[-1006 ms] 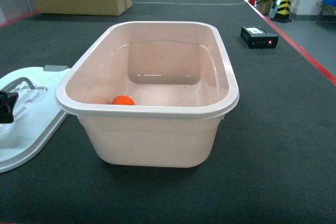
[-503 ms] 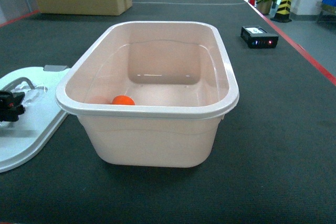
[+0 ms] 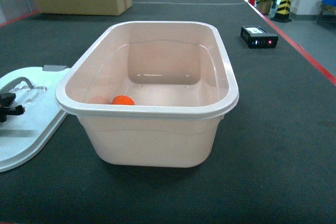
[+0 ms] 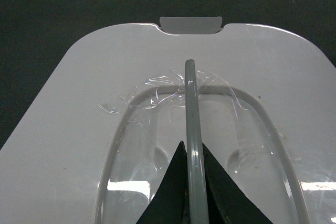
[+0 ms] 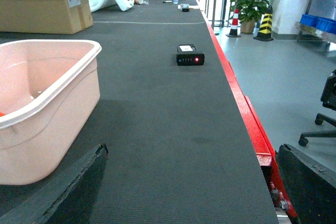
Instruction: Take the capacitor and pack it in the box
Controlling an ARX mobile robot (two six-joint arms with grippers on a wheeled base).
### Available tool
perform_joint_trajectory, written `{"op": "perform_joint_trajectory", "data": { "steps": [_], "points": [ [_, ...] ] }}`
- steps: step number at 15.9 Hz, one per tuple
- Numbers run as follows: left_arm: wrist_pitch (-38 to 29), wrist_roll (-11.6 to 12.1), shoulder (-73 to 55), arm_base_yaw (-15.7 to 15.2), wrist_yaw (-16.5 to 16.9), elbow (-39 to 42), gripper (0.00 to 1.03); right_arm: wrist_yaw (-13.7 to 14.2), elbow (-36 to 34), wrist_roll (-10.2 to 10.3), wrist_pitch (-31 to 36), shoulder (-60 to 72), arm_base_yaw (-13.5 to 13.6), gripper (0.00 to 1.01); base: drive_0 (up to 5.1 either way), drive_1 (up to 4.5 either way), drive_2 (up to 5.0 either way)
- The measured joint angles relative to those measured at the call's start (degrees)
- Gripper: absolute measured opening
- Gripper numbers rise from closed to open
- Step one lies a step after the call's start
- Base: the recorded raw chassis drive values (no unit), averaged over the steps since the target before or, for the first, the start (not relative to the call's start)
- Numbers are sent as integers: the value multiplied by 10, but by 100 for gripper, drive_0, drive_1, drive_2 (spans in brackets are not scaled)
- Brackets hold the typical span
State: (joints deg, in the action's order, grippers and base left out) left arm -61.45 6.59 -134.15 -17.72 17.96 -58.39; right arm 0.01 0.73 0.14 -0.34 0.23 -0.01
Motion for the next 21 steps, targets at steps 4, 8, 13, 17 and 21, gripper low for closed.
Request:
{"op": "perform_joint_trajectory", "data": {
  "steps": [4,8,13,17,21],
  "points": [
    [34,-47,114,-27,-10,37,2,0,0,0,0,0,0,98,0,0,0],
    [122,-52,264,-20,-67,80,2,0,0,0,0,0,0,98,0,0,0],
    [253,-126,493,153,-217,144,2,0,0,0,0,0,0,98,0,0,0],
    [305,-143,515,306,-348,129,2,0,0,0,0,0,0,98,0,0,0],
    [316,-142,407,477,-480,22,2,0,0,0,0,0,0,98,0,0,0]
  ]
}}
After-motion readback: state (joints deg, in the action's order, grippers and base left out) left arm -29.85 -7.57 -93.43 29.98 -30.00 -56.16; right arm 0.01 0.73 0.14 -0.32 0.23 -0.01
